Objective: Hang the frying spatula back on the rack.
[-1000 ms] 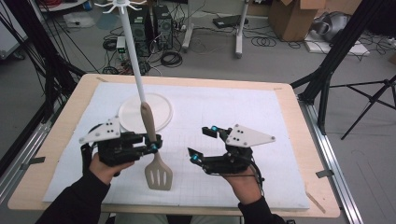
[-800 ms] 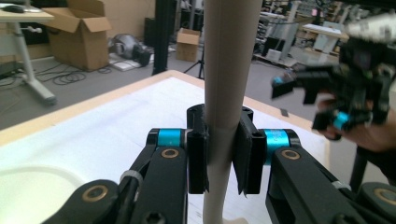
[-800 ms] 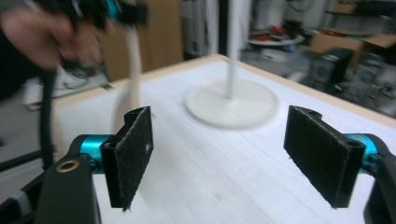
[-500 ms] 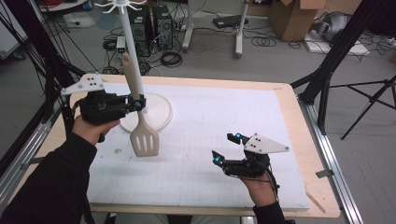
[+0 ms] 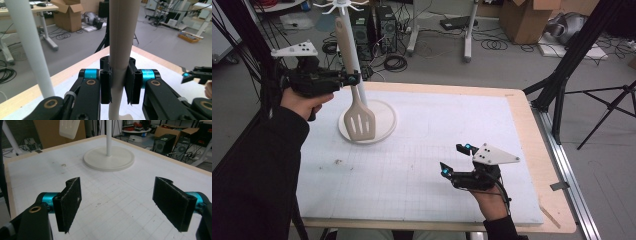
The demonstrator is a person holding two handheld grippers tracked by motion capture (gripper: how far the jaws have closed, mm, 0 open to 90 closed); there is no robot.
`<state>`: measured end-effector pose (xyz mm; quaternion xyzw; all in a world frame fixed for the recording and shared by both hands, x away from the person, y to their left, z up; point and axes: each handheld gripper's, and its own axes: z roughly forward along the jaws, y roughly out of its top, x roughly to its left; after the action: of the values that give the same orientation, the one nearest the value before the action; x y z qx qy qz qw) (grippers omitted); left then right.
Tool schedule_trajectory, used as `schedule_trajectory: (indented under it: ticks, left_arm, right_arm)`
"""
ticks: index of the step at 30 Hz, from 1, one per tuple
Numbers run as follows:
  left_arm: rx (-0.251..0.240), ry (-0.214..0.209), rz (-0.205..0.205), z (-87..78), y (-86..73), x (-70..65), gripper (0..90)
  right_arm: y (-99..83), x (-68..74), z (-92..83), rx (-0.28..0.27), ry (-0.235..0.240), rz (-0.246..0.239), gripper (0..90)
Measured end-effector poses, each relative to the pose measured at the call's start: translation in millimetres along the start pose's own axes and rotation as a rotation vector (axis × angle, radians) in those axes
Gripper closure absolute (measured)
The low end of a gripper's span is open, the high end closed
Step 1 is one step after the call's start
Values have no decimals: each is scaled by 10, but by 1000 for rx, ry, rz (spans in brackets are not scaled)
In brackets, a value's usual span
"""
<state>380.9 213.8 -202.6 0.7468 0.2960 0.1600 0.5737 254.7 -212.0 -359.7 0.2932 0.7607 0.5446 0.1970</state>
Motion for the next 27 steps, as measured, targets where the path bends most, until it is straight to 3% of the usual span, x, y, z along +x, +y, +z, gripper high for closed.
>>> schedule_trajectory:
  ticks: [7,14,27]
  left_arm:
    - [15,10,-15,69,83,85,770]
    - [18,11,-43,126,75,183,770]
    - [47,15,-53,214,31,281,769]
  right_arm:
    - [-16,-34,-6,-6,7,13,221]
    - [-31,-45,-16,-5,12,25,221]
    - [-74,-73,4,0,13,35,221]
